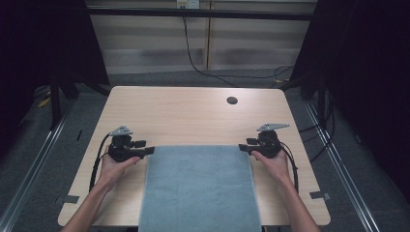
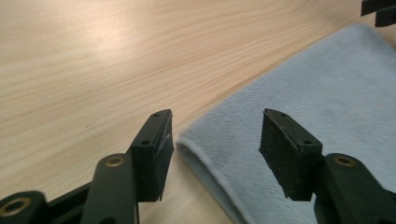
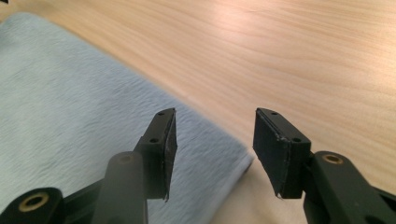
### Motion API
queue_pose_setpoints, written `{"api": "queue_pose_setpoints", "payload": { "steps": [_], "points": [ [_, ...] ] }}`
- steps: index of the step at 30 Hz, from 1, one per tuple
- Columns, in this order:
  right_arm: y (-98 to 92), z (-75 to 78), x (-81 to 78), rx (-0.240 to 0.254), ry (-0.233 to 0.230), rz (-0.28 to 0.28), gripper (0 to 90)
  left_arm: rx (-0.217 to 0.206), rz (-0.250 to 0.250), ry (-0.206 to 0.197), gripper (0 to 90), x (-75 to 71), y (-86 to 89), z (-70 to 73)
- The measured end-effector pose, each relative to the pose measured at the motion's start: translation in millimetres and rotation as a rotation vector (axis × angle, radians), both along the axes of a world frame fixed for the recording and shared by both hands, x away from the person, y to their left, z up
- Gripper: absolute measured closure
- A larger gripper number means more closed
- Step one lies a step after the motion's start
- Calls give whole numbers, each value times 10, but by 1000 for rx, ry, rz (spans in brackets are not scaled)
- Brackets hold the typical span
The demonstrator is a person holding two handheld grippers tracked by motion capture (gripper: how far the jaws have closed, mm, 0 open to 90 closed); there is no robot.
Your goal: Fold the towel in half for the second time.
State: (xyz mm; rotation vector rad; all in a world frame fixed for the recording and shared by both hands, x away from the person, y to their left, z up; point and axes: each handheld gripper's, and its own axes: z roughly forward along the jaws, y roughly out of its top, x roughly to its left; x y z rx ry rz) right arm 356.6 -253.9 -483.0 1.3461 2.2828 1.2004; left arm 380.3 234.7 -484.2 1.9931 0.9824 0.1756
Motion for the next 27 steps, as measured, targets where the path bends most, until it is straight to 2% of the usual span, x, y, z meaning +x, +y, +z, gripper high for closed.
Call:
{"api": "queue_pose_setpoints", "payload": {
  "steps": [1, 2, 4, 7, 10, 12, 13, 16, 17, 19, 21, 24, 27],
  "points": [
    [-9, -30, 36, 7, -4, -5, 488, -16, 12, 3, 416, 29, -10, -34],
    [-14, -72, 71, 24, 3, 1, 482, -19, -2, 6, 404, 48, -14, -55],
    [-3, -125, 93, 10, 14, -2, 473, 13, 3, -2, 392, 77, -65, -114],
    [-2, -183, 112, 11, 32, 16, 478, 19, -7, 14, 379, 119, -89, -199],
    [18, -205, 109, 12, 42, 37, 527, 60, -26, 7, 397, 107, -135, -231],
    [51, -224, 105, -8, 58, 55, 567, 58, -63, 5, 524, 96, -136, -230],
    [63, -228, 100, -11, 63, 54, 594, 60, -68, 4, 528, 94, -137, -233],
    [67, -227, 94, 5, 72, 64, 767, 45, -129, 8, 725, 71, -147, -243],
    [72, -228, 88, 10, 78, 71, 806, 52, -140, 3, 788, 63, -151, -235],
    [80, -214, 82, 8, 76, 69, 835, 19, -133, 13, 813, 66, -135, -218],
    [69, -178, 76, 27, 65, 66, 842, -24, -118, 17, 819, 69, -100, -181],
    [31, -79, 60, 81, 38, 60, 846, -73, -110, -28, 824, 41, -60, -38],
    [24, 62, 27, 92, -1, 68, 847, -107, -112, -48, 824, 32, -56, 79]
  ]
}}
